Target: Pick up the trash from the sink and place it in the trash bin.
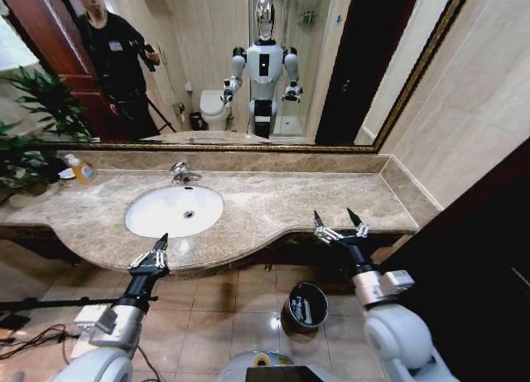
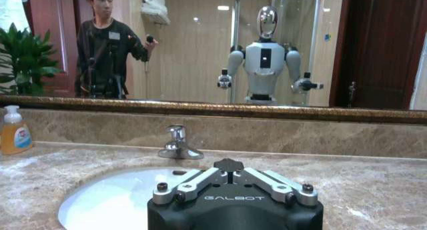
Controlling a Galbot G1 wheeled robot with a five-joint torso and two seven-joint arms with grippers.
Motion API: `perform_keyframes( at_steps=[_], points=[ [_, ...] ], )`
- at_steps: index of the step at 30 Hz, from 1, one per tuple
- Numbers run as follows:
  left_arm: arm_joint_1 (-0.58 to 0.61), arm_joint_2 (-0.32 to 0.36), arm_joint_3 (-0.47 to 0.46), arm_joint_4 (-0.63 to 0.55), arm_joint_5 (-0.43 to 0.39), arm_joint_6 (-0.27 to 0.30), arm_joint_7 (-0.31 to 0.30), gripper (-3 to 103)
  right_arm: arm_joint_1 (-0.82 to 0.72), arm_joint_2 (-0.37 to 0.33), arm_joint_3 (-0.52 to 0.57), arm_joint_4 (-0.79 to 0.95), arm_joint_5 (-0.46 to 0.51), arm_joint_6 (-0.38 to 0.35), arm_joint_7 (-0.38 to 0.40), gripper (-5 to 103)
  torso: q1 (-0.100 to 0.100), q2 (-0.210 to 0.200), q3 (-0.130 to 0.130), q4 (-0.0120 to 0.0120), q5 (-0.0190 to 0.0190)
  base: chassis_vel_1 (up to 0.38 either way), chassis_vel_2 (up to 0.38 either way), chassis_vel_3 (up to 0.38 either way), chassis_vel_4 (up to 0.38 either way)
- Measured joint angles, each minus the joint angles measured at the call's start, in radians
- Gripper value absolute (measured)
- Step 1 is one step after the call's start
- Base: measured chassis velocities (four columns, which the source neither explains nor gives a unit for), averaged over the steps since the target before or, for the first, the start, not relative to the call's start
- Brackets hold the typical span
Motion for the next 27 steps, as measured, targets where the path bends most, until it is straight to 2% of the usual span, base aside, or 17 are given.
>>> perform_keyframes(
  at_steps=[5,11,18,27],
  points=[
    [0.000,0.000,0.000,0.000,0.000,0.000,0.000,0,-0.127,-0.013,0.106,-0.019,0.053,0.077,-0.048,100,0.000,0.000,0.000,-0.0001,0.0000,0.000,0.000,0.000,0.000],
    [0.000,0.000,0.000,0.000,0.000,0.000,0.000,0,-0.181,-0.001,0.173,-0.039,0.077,0.149,-0.088,100,0.000,0.000,0.000,-0.0001,0.0001,0.000,0.000,0.000,0.000],
    [0.000,0.000,0.000,0.000,0.000,0.000,0.000,0,-0.171,0.014,0.161,-0.039,0.084,0.153,-0.082,100,0.000,0.000,0.000,0.0000,0.0000,0.000,0.000,0.000,0.000],
    [0.000,0.000,0.000,0.000,0.000,0.000,0.000,0,-0.156,0.009,0.154,-0.034,0.083,0.122,-0.049,100,0.000,0.000,0.000,0.0000,-0.0002,0.000,0.000,0.000,0.000]
  ],
)
